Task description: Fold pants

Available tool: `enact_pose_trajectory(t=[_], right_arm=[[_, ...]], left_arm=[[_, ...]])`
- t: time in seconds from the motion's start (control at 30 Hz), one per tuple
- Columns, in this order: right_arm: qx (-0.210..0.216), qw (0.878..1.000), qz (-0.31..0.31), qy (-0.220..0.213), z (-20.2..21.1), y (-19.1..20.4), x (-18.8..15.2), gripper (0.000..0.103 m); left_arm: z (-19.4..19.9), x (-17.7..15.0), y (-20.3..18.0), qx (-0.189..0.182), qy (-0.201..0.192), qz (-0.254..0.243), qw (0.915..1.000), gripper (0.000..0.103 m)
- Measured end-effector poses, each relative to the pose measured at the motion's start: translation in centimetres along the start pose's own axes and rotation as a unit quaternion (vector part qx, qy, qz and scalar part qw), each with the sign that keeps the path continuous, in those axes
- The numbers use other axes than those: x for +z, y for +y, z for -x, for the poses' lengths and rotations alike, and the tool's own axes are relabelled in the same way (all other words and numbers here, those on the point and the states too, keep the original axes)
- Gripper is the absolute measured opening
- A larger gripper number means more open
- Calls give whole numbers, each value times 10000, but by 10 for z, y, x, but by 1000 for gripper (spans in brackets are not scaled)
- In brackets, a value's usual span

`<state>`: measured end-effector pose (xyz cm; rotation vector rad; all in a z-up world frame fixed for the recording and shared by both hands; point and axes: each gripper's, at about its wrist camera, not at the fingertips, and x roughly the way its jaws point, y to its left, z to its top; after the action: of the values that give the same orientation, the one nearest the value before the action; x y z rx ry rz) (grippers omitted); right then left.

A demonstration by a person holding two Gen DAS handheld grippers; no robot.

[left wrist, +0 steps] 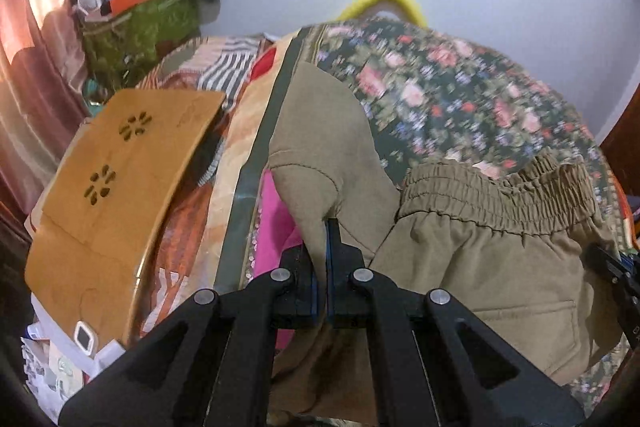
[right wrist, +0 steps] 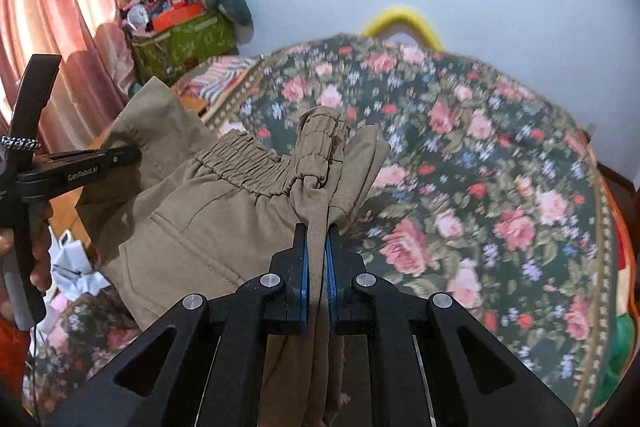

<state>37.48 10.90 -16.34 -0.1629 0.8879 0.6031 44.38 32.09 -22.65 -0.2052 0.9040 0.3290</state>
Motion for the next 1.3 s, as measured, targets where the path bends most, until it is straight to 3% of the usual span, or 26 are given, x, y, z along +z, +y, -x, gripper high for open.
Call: enact_pose_trajectory(t=[0.23,0.33,0.4,0.53,0.63,0.77,0.97,1.17,1.3], right_arm=[[47,9996,89,264,-32,4,-16,8],[63,9993,159,335,-28,3,-19,12],[29,9992,188,363,-25,3,-20,17],[2,9992,150,361,-8,1,-28,21],[43,9990,148,425,10,2,-39,25],[7,9990,335,312,36,10,-48,32],[95,9983,396,-417,107,27,-42,32],[406,9895,247,-1367,198,47,-38,32],[514,9792,286,-1944,251,64,-47,32]], left_arm=[[-52,-20,26,-144,542,403,9976,4],[-64,-32,32,-93,756,454,9961,10],[-65,-39,35,-3,852,415,9955,12],[-57,-52,40,268,946,223,9949,26],[-42,-63,45,326,981,173,9945,27],[-5,-76,47,257,877,78,9958,27],[88,-85,30,114,265,-264,9992,27],[212,-91,9,-278,-769,-407,9958,27],[298,-108,-7,-501,-1531,-538,9855,27]])
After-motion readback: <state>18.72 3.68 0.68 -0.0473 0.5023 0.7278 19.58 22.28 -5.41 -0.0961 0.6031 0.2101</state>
